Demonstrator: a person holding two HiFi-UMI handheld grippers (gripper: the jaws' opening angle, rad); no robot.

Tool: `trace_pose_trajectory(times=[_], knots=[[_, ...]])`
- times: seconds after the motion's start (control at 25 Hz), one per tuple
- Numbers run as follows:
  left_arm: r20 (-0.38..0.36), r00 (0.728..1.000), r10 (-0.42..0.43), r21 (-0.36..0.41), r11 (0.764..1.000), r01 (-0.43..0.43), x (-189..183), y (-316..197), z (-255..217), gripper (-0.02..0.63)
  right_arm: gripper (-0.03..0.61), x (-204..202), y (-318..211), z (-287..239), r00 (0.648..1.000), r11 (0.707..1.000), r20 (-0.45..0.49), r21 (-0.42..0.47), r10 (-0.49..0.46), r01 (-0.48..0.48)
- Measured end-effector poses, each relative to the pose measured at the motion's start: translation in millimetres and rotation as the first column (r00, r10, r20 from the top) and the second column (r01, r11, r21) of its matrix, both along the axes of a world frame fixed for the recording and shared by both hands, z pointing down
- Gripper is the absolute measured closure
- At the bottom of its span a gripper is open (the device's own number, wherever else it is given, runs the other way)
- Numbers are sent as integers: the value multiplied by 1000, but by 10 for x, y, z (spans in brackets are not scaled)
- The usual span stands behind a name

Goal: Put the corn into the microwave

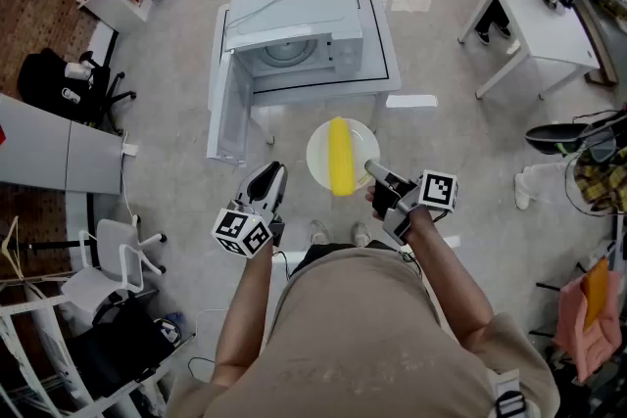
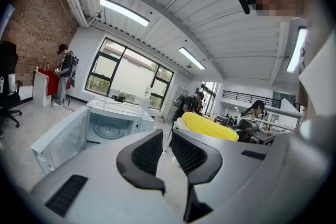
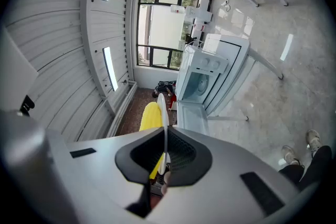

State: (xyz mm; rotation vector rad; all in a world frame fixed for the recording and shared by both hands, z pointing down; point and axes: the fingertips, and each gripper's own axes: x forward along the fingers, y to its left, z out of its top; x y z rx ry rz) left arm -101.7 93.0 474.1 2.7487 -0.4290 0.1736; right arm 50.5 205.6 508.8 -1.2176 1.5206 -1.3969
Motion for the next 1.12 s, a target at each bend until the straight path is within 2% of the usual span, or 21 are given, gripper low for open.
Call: trace_pose_trajectory(times=[0.32,0.52,1.12], knots=[[22,1000,-4,9,1000,4,47,47,34,569,564,32,-3,15,1000,1000,-21,9,-14,15],[38,999,-15,20,1000,14,105,73,37,569,563,76,12,29,999,1000,34,0,-19,19],[59,996,-67,23,998,65,319,292,132,569,563,264,-30,112,994,995,27,24,-102,101]])
